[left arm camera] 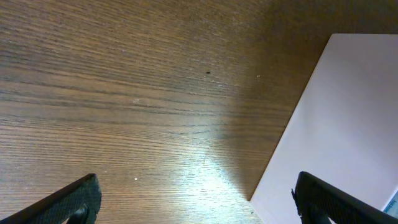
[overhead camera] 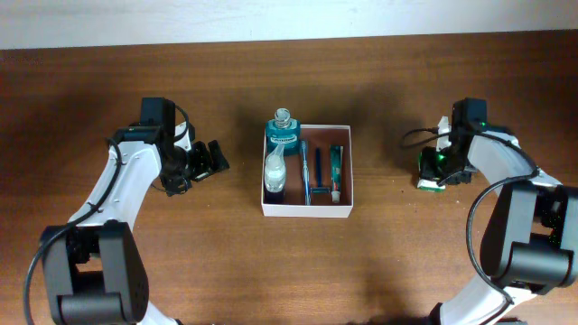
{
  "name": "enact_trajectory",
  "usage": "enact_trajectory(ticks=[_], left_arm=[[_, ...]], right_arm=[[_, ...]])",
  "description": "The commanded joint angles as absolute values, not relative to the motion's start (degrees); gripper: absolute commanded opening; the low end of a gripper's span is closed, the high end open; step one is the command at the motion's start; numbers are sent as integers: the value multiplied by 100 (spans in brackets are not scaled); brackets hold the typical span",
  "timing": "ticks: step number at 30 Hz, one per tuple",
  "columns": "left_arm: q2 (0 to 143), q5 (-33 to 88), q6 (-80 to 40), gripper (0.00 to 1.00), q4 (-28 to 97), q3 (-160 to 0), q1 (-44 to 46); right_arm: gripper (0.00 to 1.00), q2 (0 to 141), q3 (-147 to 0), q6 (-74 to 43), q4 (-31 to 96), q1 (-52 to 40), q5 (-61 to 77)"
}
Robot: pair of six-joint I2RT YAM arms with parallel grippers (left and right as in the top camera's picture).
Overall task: Pack container
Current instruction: 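Lower and close the right gripper on the green-and-white packet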
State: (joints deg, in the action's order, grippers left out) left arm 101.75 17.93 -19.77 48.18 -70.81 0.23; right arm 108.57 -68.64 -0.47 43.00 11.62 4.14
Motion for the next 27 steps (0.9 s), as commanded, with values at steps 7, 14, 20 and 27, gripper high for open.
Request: enact_trajectory(ticks=[7, 14, 20, 27], left_arm=[[10228, 1796, -1968, 99, 4818, -7048, 10], [10228, 1796, -1968, 99, 4818, -7048, 10], [10228, 1796, -1968, 99, 4818, -7048, 10], [10228, 1796, -1968, 99, 4818, -7048, 10]], right_arm=[[21, 10986, -7824, -274, 5223, 1120, 867], [22, 10989, -7881, -351, 5310, 1120, 858], [23, 10991, -7865, -349, 5293, 1120, 858], [27, 11000, -7472, -351, 4947, 1120, 858]])
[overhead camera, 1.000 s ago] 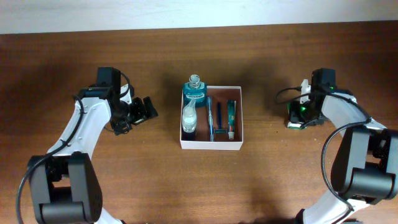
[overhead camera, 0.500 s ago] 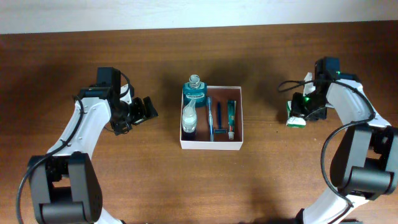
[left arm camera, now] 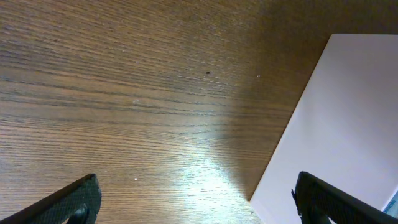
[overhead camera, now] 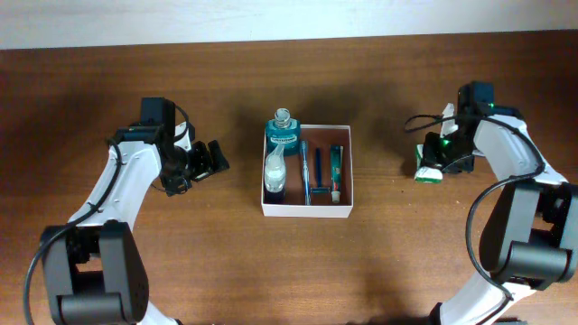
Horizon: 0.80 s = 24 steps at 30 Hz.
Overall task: Pack container
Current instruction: 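Lower and close the right gripper on the green-and-white packet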
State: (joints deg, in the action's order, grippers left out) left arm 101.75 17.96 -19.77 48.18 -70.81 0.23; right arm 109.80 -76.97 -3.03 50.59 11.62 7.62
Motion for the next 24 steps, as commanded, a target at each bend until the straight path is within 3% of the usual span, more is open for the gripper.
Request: enact_trajectory(ticks=[1, 8, 19, 24], left_arm=[[10228, 1796, -1968, 99, 4818, -7048, 10], [10228, 1796, -1968, 99, 4818, -7048, 10], [10228, 1796, -1970, 99, 4818, -7048, 10], [10228, 1796, -1968, 99, 4818, -7048, 10]], right_arm=[[27, 11000, -7295, -351, 4766, 1120, 860], [45, 11000, -6836, -349, 4368, 1120, 860], [47, 11000, -6834, -349, 4823, 1120, 856], [70, 11000, -6742, -346, 4856, 1120, 838]])
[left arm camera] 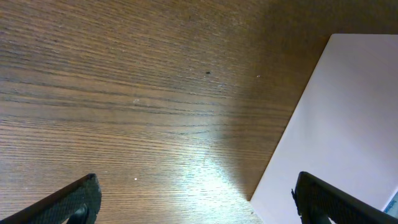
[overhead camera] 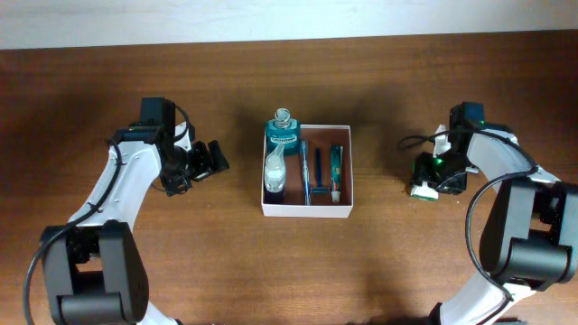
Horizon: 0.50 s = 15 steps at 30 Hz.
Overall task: Pack container
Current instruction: 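Lower and close the right gripper on the green-and-white packet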
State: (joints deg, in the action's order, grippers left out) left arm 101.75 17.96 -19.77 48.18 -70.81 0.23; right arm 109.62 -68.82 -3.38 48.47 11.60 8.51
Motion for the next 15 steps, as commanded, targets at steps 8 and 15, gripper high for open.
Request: enact_trajectory(ticks=[8, 15], left_arm=[[10228, 1796, -1968, 99, 4818, -7048, 10], [10228, 1796, -1968, 99, 4818, -7048, 10]], right_arm=[[73, 11000, -6685, 115, 4814, 1120, 836], [53, 11000, -6412, 126, 4604, 1120, 834]])
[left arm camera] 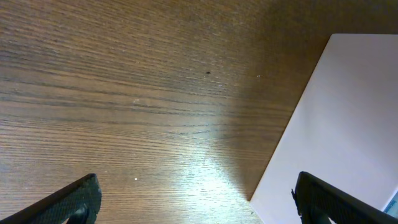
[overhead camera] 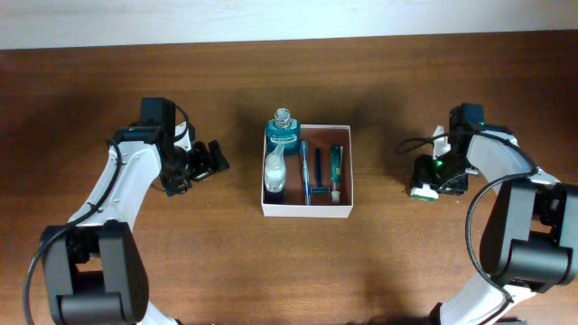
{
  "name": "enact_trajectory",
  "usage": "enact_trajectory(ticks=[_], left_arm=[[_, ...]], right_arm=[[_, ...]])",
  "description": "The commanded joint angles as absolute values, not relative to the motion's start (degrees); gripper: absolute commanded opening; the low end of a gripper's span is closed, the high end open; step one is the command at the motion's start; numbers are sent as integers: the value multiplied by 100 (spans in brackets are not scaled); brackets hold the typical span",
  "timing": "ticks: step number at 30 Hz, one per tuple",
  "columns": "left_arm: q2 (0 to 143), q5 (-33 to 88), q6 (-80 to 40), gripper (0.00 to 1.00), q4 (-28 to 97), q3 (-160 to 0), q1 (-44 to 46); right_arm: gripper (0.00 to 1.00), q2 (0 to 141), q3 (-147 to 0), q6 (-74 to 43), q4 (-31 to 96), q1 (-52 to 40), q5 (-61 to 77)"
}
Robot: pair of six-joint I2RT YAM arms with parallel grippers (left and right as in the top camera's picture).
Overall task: Pack container
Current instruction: 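Lower and close the right gripper on the green-and-white packet, then lift the packet and carry it left over the box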
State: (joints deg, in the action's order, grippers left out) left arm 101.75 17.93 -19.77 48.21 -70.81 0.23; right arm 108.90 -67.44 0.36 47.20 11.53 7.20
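Observation:
A white box [overhead camera: 307, 209] sits mid-table and holds a blue-green mouthwash bottle [overhead camera: 281, 137], a white bottle [overhead camera: 274, 171], a blue toothbrush [overhead camera: 305, 171] and a toothpaste tube [overhead camera: 335, 171]. My left gripper [overhead camera: 206, 161] hangs open left of the box. In the left wrist view the left gripper [left arm camera: 196, 205] has bare wood between its fingertips [left arm camera: 81, 196], and the box's wall [left arm camera: 348, 124] fills the right side. My right gripper [overhead camera: 432, 178] is low over a small green and white item [overhead camera: 420, 191] right of the box. Its fingers are hidden.
Brown wooden table [overhead camera: 108, 271] all around. A pale wall edge [overhead camera: 289, 18] runs along the back. Both arm bases stand at the near corners.
The right gripper and the small green and white item stay low at the table, hardly moved. The left arm and the box are unchanged.
The right gripper was down on the green and white item right of the box. Then it stood higher with the item tilted beside it. After that it was low again, with the item a little further left and nearer. The left gripper stayed open throughout.

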Motion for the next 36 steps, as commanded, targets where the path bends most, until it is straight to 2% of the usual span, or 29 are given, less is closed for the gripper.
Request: enact_trajectory(ticks=[1, 11, 22, 36], left_arm=[[10228, 1796, -1970, 99, 4818, -7048, 10], [10228, 1796, -1968, 99, 4818, -7048, 10], [10228, 1796, -1968, 99, 4818, -7048, 10], [10228, 1796, -1970, 99, 4818, -7048, 10]], right_arm=[[50, 11000, -6331, 126, 4525, 1120, 834], [23, 10997, -6121, 117, 4556, 1120, 838], [23, 10930, -6657, -10, 5113, 1070, 987], [22, 10541, -7317, -395, 5461, 257, 991]])
